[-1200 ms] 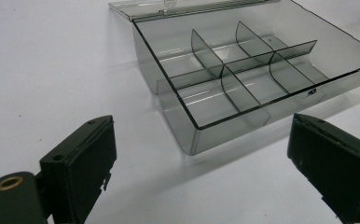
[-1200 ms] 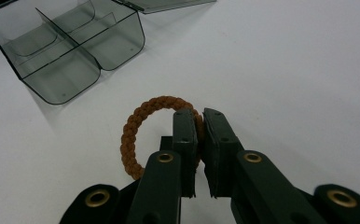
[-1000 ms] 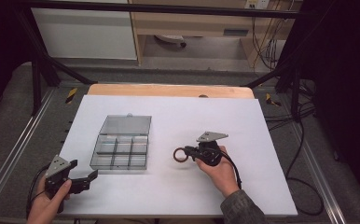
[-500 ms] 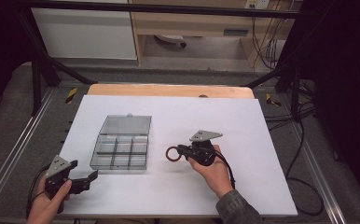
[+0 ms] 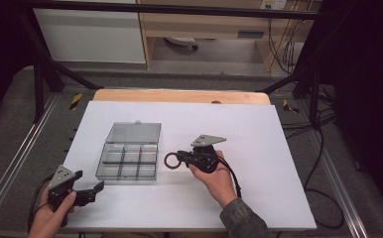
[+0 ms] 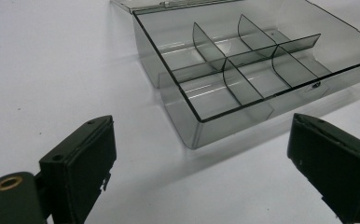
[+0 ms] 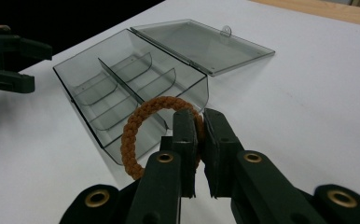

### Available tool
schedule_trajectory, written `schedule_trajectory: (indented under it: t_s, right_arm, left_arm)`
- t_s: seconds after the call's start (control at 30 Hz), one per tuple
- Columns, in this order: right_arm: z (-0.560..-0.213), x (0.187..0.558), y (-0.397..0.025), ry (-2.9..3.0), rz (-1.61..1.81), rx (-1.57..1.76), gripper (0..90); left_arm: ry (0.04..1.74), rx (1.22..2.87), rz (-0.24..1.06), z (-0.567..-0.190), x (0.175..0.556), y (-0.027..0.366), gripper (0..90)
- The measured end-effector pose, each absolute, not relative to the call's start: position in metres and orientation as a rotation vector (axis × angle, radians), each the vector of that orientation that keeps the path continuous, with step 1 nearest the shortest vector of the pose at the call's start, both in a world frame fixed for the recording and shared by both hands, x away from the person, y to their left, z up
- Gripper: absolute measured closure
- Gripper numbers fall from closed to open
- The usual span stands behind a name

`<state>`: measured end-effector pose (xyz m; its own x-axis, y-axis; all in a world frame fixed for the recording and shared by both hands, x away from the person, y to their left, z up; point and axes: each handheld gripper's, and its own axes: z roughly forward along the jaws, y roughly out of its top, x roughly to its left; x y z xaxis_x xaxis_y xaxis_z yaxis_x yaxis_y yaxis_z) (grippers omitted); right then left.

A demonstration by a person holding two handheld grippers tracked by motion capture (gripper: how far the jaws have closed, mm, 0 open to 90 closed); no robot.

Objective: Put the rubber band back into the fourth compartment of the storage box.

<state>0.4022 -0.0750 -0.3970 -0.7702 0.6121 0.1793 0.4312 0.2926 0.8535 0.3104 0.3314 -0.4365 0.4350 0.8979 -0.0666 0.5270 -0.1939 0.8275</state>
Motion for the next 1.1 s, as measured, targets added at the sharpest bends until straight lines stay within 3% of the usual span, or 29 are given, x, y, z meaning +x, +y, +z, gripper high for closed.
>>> schedule_trajectory:
  t_s: [1.1]
  right_arm:
    - [-0.387, 0.407, -0.03, 2.344, 1.599, 0.981, 84.2]
  left_arm:
    - [1.199, 1.872, 0.556, -0.437, 0.31, 0.33, 7.6]
